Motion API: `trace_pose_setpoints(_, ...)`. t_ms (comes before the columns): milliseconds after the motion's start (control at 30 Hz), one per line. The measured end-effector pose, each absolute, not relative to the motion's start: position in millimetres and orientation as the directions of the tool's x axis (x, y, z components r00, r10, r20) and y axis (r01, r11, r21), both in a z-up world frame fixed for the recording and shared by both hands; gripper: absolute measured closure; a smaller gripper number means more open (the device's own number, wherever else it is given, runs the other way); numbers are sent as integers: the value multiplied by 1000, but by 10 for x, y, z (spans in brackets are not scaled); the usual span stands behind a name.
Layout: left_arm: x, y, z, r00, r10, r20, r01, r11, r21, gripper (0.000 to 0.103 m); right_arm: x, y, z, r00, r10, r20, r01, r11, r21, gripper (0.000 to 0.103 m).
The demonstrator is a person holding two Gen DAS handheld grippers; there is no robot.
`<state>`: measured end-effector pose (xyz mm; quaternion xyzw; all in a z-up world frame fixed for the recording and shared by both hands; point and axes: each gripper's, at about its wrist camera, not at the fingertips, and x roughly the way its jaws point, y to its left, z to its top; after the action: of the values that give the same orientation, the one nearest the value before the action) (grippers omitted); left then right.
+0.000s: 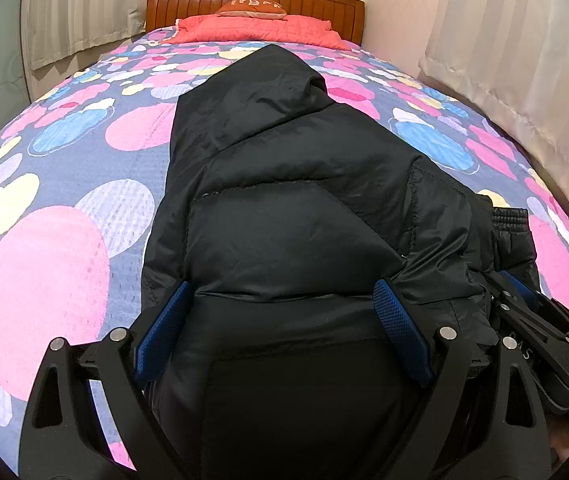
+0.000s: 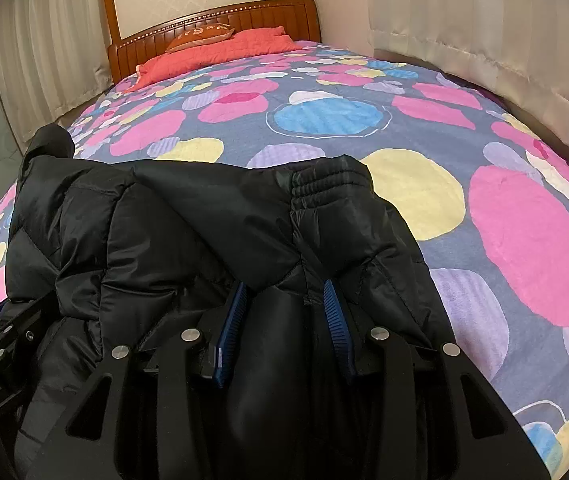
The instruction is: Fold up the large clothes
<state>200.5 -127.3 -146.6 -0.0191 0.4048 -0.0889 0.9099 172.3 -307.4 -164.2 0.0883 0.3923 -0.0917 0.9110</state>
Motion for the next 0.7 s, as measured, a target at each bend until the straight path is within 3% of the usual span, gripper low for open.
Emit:
trace_pose_setpoints(600,2040,-1301,-1311,619,-157,-770,135,986,-93,12,1743,-3044,-1483,640,-103,-761,233,970,64,60)
trace_pose_setpoints(700,2019,-1225,-1266,608,-182,-773,134,983,-126,12,1673,-3057,-1379,648,-101,-755,234,970,71,51)
